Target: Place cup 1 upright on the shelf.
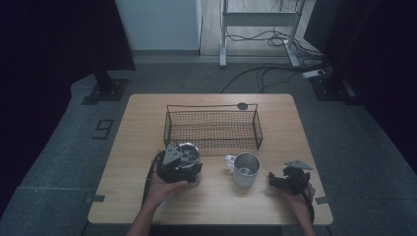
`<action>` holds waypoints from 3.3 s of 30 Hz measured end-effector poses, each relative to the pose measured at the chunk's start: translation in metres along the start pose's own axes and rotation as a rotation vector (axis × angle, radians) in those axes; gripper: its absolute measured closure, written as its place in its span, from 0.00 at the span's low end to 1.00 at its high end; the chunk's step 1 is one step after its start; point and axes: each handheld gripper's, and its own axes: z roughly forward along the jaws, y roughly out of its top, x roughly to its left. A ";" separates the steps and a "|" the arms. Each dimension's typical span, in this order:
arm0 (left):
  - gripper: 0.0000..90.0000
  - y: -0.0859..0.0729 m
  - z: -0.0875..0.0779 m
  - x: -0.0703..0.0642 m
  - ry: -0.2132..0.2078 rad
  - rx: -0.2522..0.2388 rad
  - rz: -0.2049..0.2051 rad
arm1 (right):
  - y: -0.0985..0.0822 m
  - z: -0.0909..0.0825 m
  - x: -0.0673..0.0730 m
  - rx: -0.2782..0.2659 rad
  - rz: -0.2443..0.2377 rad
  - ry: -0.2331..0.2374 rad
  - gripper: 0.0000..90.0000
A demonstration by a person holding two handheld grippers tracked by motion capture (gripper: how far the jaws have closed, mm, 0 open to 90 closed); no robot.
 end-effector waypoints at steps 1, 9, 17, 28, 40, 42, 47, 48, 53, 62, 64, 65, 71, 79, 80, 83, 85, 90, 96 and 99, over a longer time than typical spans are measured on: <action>0.02 0.000 0.000 0.000 0.000 0.000 0.000 | 0.000 0.000 0.000 0.000 0.000 0.000 0.05; 0.04 0.001 0.000 0.000 0.004 0.006 0.025 | 0.000 0.000 0.000 -0.002 0.001 0.001 0.05; 0.04 0.001 -0.001 0.000 -0.013 0.009 0.039 | 0.000 0.000 0.000 -0.003 0.002 0.000 0.05; 0.05 0.002 -0.005 -0.003 -0.024 0.016 0.053 | 0.000 0.000 0.000 -0.002 0.003 -0.002 0.06; 0.05 0.018 -0.019 -0.006 -0.046 -0.005 0.050 | 0.000 0.000 0.000 -0.003 0.003 -0.002 0.06; 0.05 0.021 -0.022 -0.005 -0.049 -0.011 0.050 | 0.000 0.000 0.000 -0.003 0.003 -0.002 0.06; 0.05 0.025 -0.026 -0.003 -0.041 -0.017 0.051 | 0.000 0.000 0.000 -0.003 0.004 -0.003 0.06; 0.05 0.026 -0.028 -0.002 -0.038 -0.018 0.052 | 0.000 0.000 0.000 -0.003 0.004 -0.004 0.07; 0.05 0.032 -0.032 0.001 -0.032 -0.027 0.049 | 0.000 0.000 0.000 -0.004 0.005 -0.004 0.07; 0.05 0.042 -0.033 0.006 -0.030 -0.030 0.038 | 0.000 0.000 0.000 -0.005 0.006 -0.005 0.07; 0.05 0.044 -0.032 0.006 -0.030 -0.029 0.040 | 0.000 0.000 0.000 -0.005 0.006 -0.005 0.07; 0.05 0.045 -0.032 0.006 -0.030 -0.028 0.043 | 0.000 0.000 0.000 -0.005 0.006 -0.005 0.07; 0.05 0.053 -0.031 0.007 -0.028 -0.036 0.047 | 0.000 0.000 0.000 -0.005 0.006 -0.005 0.07; 0.05 0.065 -0.031 0.009 -0.028 -0.042 0.054 | 0.000 0.000 0.000 -0.007 0.006 -0.005 0.07; 0.05 0.066 -0.031 0.009 -0.025 -0.043 0.056 | 0.000 0.000 0.000 -0.007 0.006 -0.005 0.07; 0.05 0.070 -0.030 0.009 -0.024 -0.043 0.063 | 0.000 0.000 0.000 -0.006 0.006 -0.005 0.07; 0.05 0.072 -0.030 0.009 -0.025 -0.040 0.062 | 0.000 0.000 0.000 -0.006 0.006 -0.005 0.07; 0.05 0.078 -0.029 0.011 -0.031 -0.044 0.058 | 0.000 0.000 0.000 -0.006 0.006 -0.005 0.07; 0.05 0.085 -0.029 0.012 -0.031 -0.046 0.061 | 0.000 0.000 0.000 -0.005 0.005 -0.006 0.07; 0.05 0.086 -0.029 0.012 -0.031 -0.047 0.062 | 0.000 0.000 0.000 -0.005 0.005 -0.006 0.07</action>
